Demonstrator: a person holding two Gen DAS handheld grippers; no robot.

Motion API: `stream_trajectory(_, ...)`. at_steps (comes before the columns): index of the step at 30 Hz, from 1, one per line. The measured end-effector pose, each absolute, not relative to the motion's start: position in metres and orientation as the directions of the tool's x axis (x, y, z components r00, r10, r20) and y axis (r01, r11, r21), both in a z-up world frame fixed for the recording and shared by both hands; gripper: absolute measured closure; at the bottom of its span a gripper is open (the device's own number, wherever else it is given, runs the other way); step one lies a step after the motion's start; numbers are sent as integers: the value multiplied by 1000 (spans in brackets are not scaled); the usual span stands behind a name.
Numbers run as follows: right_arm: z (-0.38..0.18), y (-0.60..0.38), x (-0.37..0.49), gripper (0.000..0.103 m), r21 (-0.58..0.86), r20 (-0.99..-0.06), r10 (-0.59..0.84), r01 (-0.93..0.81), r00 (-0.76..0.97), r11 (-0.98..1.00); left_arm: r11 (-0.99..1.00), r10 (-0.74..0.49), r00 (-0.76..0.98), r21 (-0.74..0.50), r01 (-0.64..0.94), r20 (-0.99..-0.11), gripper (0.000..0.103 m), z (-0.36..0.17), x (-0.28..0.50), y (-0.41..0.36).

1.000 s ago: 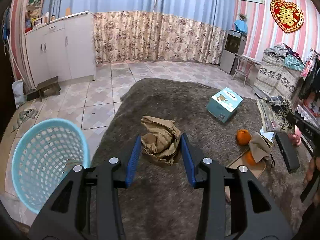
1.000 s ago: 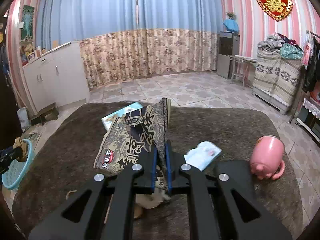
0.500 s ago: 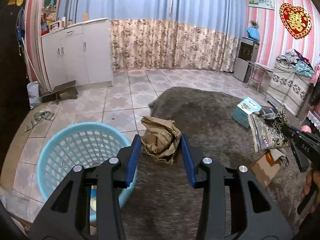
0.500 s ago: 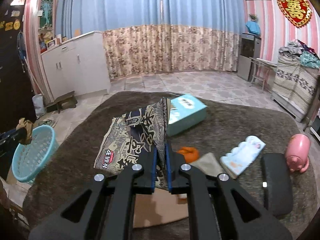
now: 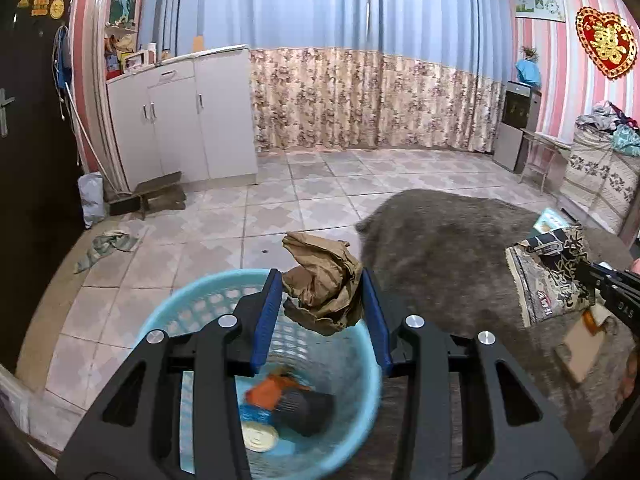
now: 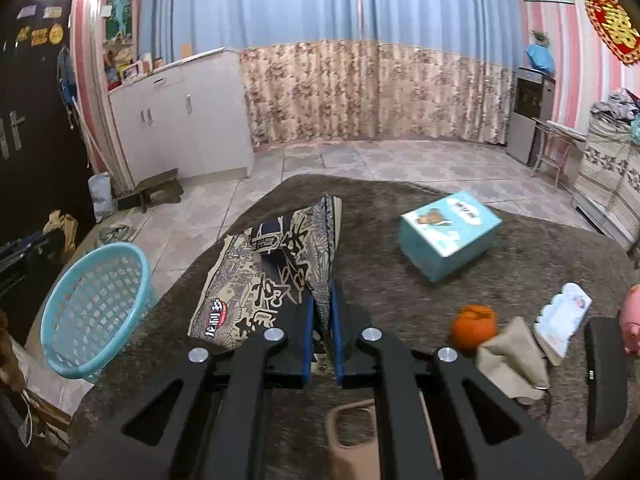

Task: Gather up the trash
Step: 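Carry the brown paper and snack bag over to the blue basket, then open the left tool to drop the brown paper into the basket, then lower the snack bag into the basket and open the right tool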

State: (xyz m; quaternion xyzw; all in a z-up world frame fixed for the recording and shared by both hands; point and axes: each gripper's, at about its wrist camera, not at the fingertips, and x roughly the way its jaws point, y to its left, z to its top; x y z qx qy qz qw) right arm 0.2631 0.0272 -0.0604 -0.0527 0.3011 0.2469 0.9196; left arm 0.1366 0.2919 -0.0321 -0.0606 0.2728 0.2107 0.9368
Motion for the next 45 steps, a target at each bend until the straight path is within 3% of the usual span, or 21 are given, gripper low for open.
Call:
stream_trajectory(17, -74, 100, 256, 95, 43, -603, 476, -569, 641, 821, 864, 413, 712, -1, -503, -568, 61, -66, 124, 362)
stream_trajectory(19, -74, 109, 253, 95, 41, -603, 484, -581, 635, 813, 865, 414, 715, 0, -501, -564, 57, -64, 123, 365)
stream_trajectory(24, -73, 125, 244, 95, 40, -600, 505, -607, 620, 793, 846, 451, 707, 7, -534, -544, 28, -59, 113, 372)
stream_trajectory(34, -79, 176, 227, 94, 43, -618, 538, -659, 573, 751, 818, 480, 704, -23, -575, -523, 18, -45, 88, 384)
stream_trajectory(38, -89, 203, 220, 90, 36, -641, 546, -689, 539, 723, 813, 489, 703, -23, -582, -517, 17, -42, 83, 384)
stream_trajectory(42, -100, 216, 214, 61, 53, -655, 562, -711, 505, 701, 806, 493, 698, -29, -591, -520, 17, -42, 80, 387)
stream_trajectory(45, -103, 216, 212, 59, 40, -659, 558, -717, 504, 696, 801, 499, 692, -28, -598, -521, 17, -41, 79, 388)
